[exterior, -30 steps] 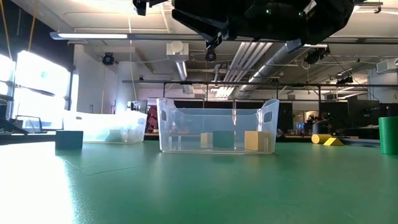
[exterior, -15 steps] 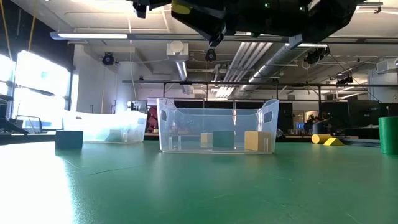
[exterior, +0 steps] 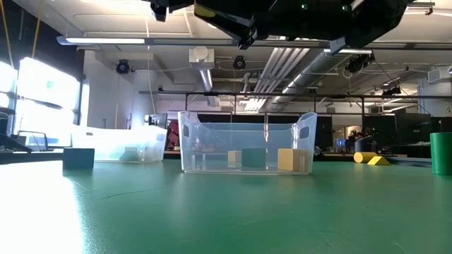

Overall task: Sort blocks by size
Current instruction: Put the yellow cylindrical block into the bottom left transparent bin

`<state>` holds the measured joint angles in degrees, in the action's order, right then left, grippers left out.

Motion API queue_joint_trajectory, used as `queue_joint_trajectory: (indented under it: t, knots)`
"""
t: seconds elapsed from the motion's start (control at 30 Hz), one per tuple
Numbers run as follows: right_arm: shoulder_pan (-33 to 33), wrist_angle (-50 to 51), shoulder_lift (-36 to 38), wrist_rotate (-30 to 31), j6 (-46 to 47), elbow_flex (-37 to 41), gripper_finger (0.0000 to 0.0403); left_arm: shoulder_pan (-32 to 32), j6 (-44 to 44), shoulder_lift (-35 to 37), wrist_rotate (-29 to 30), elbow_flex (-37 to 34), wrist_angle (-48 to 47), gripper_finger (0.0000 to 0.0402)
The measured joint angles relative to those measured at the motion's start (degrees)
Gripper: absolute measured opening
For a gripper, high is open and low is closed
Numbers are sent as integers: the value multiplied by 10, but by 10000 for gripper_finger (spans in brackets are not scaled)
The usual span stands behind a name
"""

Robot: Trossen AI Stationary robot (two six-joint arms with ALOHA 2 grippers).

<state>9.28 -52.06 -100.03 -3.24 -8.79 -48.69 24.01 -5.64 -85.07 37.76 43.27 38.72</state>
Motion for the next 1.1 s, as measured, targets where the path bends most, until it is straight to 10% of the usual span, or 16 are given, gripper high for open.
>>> queue_joint_trajectory:
  t: [0.43, 0.8, 1.1]
  knots:
    - [-6, 48, -1, 35, 9, 0, 128, -5, 112, 76, 1, 122, -405, 237]
    - [-7, 56, -1, 38, 10, 0, 128, -46, 110, 32, -67, 220, -557, 233]
    - [-7, 55, -1, 38, 11, 0, 128, -46, 107, 28, -88, 231, -570, 157]
